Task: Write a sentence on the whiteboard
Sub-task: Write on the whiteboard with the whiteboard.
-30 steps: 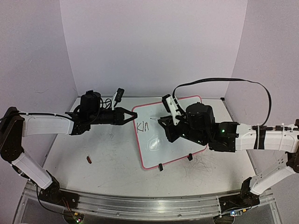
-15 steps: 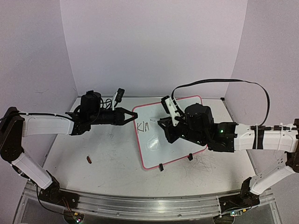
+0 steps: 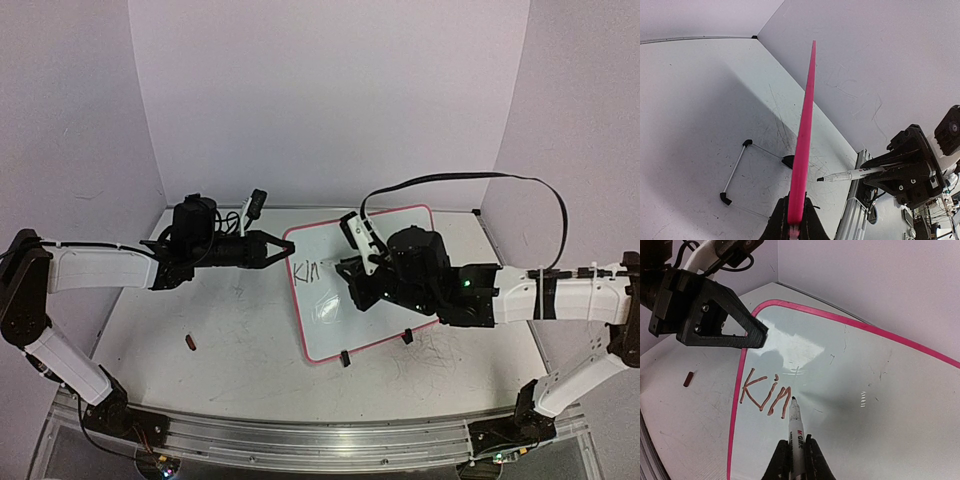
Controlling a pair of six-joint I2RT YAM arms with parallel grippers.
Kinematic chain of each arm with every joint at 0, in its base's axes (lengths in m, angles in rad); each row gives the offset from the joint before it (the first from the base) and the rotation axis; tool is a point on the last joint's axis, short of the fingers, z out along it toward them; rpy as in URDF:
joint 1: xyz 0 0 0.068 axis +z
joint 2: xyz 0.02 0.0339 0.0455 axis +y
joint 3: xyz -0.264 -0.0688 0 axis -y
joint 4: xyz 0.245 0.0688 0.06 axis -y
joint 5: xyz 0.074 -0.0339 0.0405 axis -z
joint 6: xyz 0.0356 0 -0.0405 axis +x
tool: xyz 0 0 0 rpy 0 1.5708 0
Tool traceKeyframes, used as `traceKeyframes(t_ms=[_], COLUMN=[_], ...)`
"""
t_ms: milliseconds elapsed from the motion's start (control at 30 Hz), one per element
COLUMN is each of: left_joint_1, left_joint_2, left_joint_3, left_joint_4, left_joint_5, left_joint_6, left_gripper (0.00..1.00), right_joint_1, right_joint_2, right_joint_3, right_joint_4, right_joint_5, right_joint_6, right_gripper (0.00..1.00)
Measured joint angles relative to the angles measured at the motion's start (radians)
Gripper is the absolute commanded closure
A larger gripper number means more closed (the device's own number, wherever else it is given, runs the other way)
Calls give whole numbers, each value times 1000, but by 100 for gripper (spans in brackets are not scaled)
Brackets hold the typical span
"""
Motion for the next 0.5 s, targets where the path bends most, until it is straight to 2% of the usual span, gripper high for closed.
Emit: traceKeyframes(t_ms=[500], left_joint_1=[0], left_joint_2=[0], left_joint_3=[0], left_joint_4=[0], left_joint_5=[0], left_joint_6=[0], left_gripper=[100], right_joint_1=[0], right_joint_2=[32], right_joint_3=[0], right_joint_4=[-5], right_joint_5=[56], right_joint_6=[7], right_gripper=[100])
